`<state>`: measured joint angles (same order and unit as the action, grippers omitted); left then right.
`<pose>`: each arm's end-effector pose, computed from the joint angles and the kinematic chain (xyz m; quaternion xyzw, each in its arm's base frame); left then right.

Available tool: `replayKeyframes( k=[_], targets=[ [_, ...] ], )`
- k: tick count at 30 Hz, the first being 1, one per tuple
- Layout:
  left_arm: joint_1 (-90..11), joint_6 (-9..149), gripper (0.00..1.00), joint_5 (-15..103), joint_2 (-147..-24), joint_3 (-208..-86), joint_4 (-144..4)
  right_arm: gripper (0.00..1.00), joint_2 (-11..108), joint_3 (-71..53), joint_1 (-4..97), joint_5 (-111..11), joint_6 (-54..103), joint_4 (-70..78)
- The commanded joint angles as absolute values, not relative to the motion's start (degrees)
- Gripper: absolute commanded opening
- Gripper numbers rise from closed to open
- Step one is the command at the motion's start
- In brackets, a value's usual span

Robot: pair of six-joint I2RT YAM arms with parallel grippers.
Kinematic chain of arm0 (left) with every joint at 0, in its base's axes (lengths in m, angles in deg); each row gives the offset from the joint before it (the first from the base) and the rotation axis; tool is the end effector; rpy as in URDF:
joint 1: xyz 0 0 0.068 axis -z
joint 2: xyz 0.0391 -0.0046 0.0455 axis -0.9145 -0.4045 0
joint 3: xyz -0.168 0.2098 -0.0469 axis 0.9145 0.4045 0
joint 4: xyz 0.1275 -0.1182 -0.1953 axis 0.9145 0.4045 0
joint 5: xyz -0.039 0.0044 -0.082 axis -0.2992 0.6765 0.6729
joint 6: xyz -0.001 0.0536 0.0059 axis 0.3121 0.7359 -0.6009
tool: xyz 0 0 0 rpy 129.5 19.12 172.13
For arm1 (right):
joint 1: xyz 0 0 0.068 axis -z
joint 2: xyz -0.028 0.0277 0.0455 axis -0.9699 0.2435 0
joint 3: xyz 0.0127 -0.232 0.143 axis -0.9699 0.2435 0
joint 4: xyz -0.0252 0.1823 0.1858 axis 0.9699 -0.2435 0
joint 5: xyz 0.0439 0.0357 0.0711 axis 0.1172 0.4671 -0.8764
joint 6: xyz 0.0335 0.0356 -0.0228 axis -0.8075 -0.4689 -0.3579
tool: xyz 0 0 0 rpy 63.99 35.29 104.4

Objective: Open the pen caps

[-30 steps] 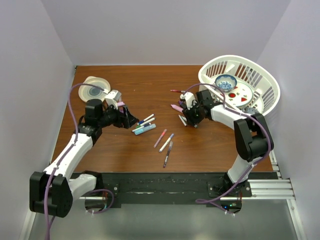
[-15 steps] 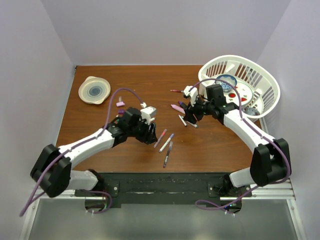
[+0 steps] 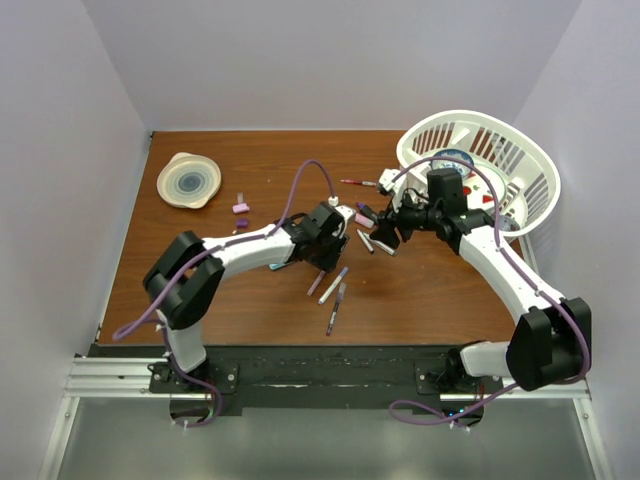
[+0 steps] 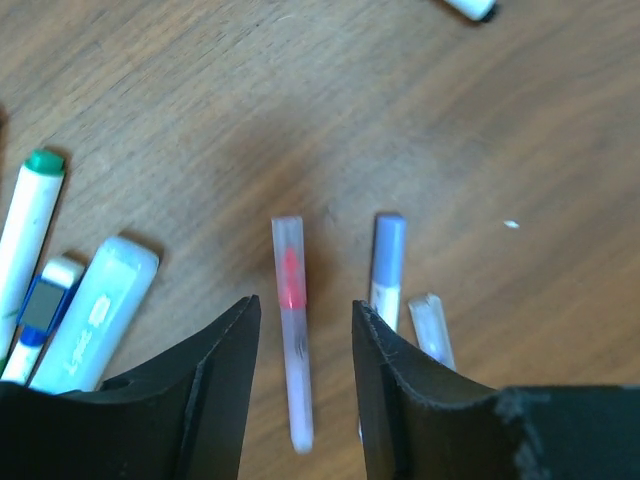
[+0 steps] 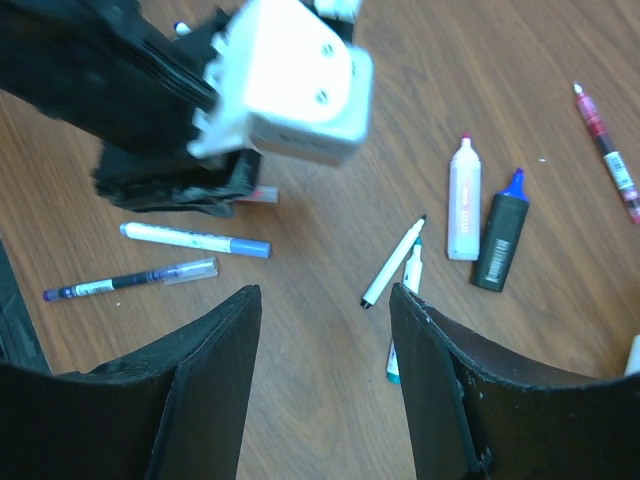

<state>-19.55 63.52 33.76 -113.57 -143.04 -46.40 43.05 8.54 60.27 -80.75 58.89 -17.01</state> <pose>0.2597 -0.2727 0.1877 0.2316 0.9288 -0.1409 0.2525 0.2687 0.0984 0.2860 -0.4436 0.7435 0.2583 0.4286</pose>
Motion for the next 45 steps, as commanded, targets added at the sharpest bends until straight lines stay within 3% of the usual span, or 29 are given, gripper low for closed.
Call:
replayKeyframes(
  k=[1, 7, 20, 25, 32, 35, 39, 45],
  targets=[
    [-19.6, 65.8, 0.45, 31.4, -117.5, -148.6, -43.8, 0.59, 41.1, 8.8, 61.1, -84.2, 58.8, -16.4],
    [-19.6, 66.5, 0.37, 30.8, -122.5, -152.0, -41.7, 0.59, 41.0, 8.8, 61.3, -85.0, 58.4, -16.5],
    [-19.5, 67.8, 0.00, 23.5, -121.0, -150.5, -41.6, 0.58, 40.8, 9.3, 62.0, -88.4, 56.9, -15.9],
    [-19.6, 66.7, 0.00, 21.3, -113.0, -147.0, -45.0, 0.58, 39.7, 10.0, 62.2, -92.6, 58.0, -16.0],
    [-20.8, 61.1, 0.00, 21.2, -90.9, -134.1, -61.1, 0.59, 38.6, 12.7, 62.2, -101.4, 59.8, -15.1],
    [-23.8, 52.7, 0.00, 26.1, -83.4, -126.1, -75.0, 0.59, 39.2, 16.4, 62.1, -102.5, 47.5, -4.8],
    [-28.6, 40.8, 0.00, 33.7, -79.1, -113.6, -90.9, 0.62, 40.9, 19.6, 57.4, -102.3, 38.5, 4.7],
    [-29.3, 27.2, 0.00, 35.3, -81.5, -106.5, -107.9, 0.62, 46.1, 20.2, 49.9, -96.1, 29.1, 13.3]
  ],
)
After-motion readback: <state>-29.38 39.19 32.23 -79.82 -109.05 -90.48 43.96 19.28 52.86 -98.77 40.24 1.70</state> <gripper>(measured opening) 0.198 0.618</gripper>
